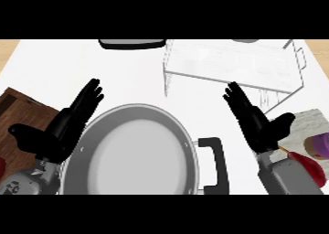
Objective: Pick the can from the placemat and place it in the tiered shelf
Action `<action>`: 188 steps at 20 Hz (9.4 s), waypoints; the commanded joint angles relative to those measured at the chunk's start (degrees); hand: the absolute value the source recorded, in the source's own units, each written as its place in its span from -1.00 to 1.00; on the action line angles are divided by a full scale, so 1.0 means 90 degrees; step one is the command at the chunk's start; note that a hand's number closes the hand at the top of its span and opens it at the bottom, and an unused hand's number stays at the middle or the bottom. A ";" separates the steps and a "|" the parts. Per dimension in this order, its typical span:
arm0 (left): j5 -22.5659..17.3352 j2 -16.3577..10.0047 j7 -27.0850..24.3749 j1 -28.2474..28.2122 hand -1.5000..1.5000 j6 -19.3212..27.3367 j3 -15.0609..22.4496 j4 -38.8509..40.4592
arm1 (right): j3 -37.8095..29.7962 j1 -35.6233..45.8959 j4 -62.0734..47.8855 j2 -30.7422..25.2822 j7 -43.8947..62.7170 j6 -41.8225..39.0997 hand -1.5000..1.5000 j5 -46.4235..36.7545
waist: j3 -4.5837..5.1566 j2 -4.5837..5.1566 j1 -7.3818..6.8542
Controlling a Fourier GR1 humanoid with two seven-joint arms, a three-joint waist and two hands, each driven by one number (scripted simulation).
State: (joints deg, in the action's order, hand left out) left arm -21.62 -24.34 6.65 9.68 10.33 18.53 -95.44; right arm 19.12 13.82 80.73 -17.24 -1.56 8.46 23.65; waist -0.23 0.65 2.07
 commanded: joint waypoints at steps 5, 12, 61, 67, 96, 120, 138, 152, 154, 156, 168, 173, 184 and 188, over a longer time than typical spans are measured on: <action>0.0657 -0.0148 -0.0286 -0.0283 0.00 0.1148 -0.0883 0.0197 | -0.2050 -0.0120 0.0012 -0.1841 -0.0387 0.0040 1.00 0.0116 | 0.0019 -0.0112 -0.0150; 0.0629 -0.0008 -0.0531 -0.0768 0.00 0.1293 -0.1138 0.0365 | -0.4225 -0.1114 -0.0550 -0.2293 -0.1200 -0.0588 -1.00 0.1503 | 0.0017 -0.0102 -0.0059; 0.1460 0.0626 -0.0039 -0.0891 0.00 0.0676 -0.1661 -0.0187 | -0.1696 -0.1908 0.1287 -0.3822 0.4086 -0.2121 -1.00 -0.5197 | 0.0025 -0.0081 -0.0226; 0.1877 0.1139 -0.0076 -0.0438 0.00 0.0722 -0.1530 0.0417 | -0.1928 -0.1604 0.0767 -0.3324 0.3732 -0.2408 -1.00 -0.5685 | 0.0026 -0.0072 -0.0211; 0.2153 0.1506 0.0102 -0.0863 0.00 0.0096 -0.2080 -0.0129 | -0.1726 -0.1263 -0.0384 -0.1563 0.2288 -0.1556 1.00 -0.8234 | 0.0030 -0.0080 -0.0227; 0.2228 0.1508 0.0075 -0.0660 0.00 0.0033 -0.2236 0.0068 | 0.1308 0.1710 0.3185 0.1906 0.8522 -0.0830 1.00 -0.9383 | 0.0037 -0.0150 -0.0130; 0.2109 0.1456 0.0225 -0.0673 0.00 -0.0164 -0.2443 -0.0211 | -0.1462 0.3002 0.2684 0.1757 0.7443 -0.1842 1.00 -0.9772 | 0.0027 -0.0071 -0.0265; 0.2401 0.1758 -0.0044 -0.0983 0.00 -0.0189 -0.2270 -0.0210 | -0.2570 0.3055 -0.0224 0.1494 0.5203 0.0930 1.00 -0.9637 | 0.0026 -0.0056 -0.0303; 0.2335 0.1594 0.0374 -0.0473 0.00 -0.0241 -0.2417 -0.0184 | -0.2476 0.3410 -0.0808 0.1664 0.5155 0.1300 1.00 -0.9813 | 0.0025 -0.0053 -0.0304; 0.2216 0.1490 0.0642 -0.0655 0.00 -0.0381 -0.2453 -0.0506 | -0.2956 0.3158 -0.0901 0.1145 0.4412 0.1249 1.00 -0.9083 | 0.0023 -0.0059 -0.0298; 0.2414 0.1647 0.0299 -0.0433 0.00 -0.0318 -0.2504 -0.0030 | -0.3780 0.4533 -0.3504 0.1093 0.3516 0.2166 -1.00 -0.8054 | 0.0024 -0.0036 -0.0348; 0.2593 0.1797 0.0441 -0.0705 0.00 -0.0223 -0.2348 -0.0346 | -0.3645 0.4053 -0.3157 0.1251 0.3014 0.2310 -1.00 -0.7641 | 0.0024 -0.0066 -0.0285; 0.2302 0.1625 0.0313 -0.0690 0.00 -0.0455 -0.2736 -0.0221 | -0.3870 0.3697 -0.1202 0.0911 0.3390 0.2259 -1.00 -0.7031 | 0.0028 -0.0116 -0.0157; 0.2629 0.1856 0.0478 -0.0699 0.00 -0.0108 -0.2523 -0.0345 | -0.4164 0.3352 -0.0204 0.0341 0.4211 0.1841 -1.00 -0.7030 | 0.0028 -0.0137 -0.0071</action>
State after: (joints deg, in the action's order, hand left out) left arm 0.81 -8.56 10.15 3.47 7.75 -4.58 -98.08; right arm -16.79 47.34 70.34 -10.90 30.68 27.90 -40.15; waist 0.02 -0.36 0.63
